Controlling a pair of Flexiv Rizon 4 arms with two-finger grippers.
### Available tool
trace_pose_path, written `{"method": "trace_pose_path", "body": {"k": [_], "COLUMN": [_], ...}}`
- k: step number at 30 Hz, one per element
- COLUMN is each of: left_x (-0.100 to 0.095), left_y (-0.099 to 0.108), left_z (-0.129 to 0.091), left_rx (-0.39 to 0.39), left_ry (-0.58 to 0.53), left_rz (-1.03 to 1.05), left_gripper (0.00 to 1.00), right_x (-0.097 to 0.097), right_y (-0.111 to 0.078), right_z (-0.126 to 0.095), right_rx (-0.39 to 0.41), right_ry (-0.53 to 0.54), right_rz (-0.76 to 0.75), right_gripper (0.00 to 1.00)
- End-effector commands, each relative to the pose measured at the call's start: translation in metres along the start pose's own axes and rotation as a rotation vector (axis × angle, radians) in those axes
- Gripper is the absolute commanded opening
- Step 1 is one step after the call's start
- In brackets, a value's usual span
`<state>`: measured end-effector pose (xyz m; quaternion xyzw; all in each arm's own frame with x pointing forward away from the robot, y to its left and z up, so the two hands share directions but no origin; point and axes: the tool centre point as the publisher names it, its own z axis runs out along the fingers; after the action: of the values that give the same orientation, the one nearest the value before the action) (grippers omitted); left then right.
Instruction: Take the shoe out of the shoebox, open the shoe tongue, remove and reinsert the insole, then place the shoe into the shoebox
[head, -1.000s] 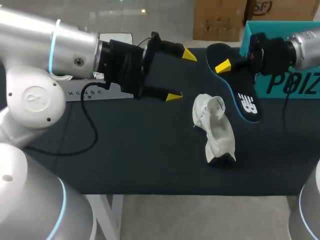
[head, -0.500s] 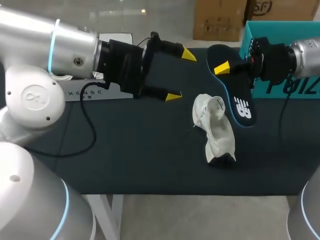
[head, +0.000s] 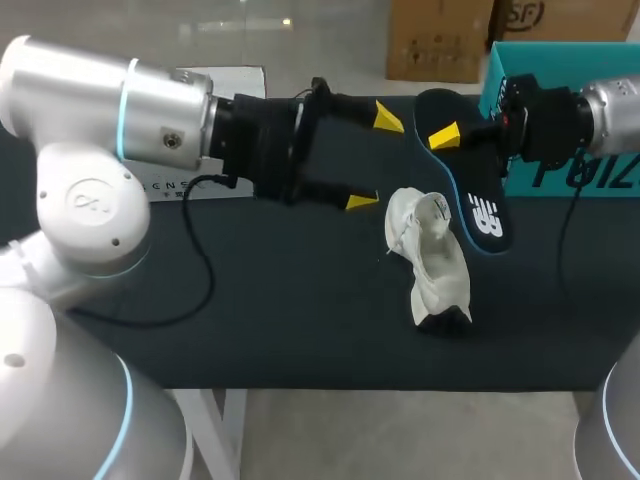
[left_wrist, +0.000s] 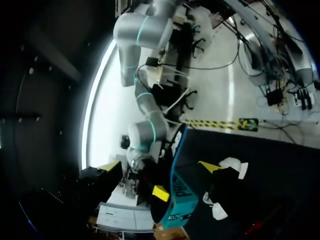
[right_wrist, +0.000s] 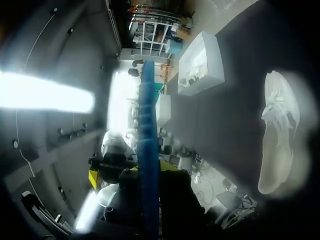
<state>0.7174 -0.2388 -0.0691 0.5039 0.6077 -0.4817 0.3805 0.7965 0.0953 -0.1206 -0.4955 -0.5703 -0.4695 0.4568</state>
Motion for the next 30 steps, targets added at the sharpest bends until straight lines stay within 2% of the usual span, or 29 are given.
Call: {"method": "trace_pose_path", "body": {"k": [1, 8, 19, 30], "left_x": [0.006, 0.001, -0.002, -0.001], "left_y": [0.012, 0.028, 0.04, 0.047], "left_z": [0.023, 0.041, 0.089, 0.12], "left_rx": [0.021, 0.043, 0.057, 0.041], "left_ry": [-0.031, -0.013, -0.028, -0.064], "left_rz": [0.013, 0.046, 0.073, 0.075], "left_gripper": [1.0, 1.0, 1.0, 1.0], "right_x": [0.0, 0.0, 0.0, 0.0], "right_y": [-0.001, -0.001, -0.001, -0.001], "right_z": [0.0, 0.0, 0.0, 0.0], "right_rx": [-0.001, -0.001, -0.001, -0.001], "right_ry": [-0.004, -0.004, -0.004, -0.004], "right_rz": [0.001, 0.001, 0.001, 0.001], "right_gripper": [0.0, 0.0, 0.0, 0.0]}}
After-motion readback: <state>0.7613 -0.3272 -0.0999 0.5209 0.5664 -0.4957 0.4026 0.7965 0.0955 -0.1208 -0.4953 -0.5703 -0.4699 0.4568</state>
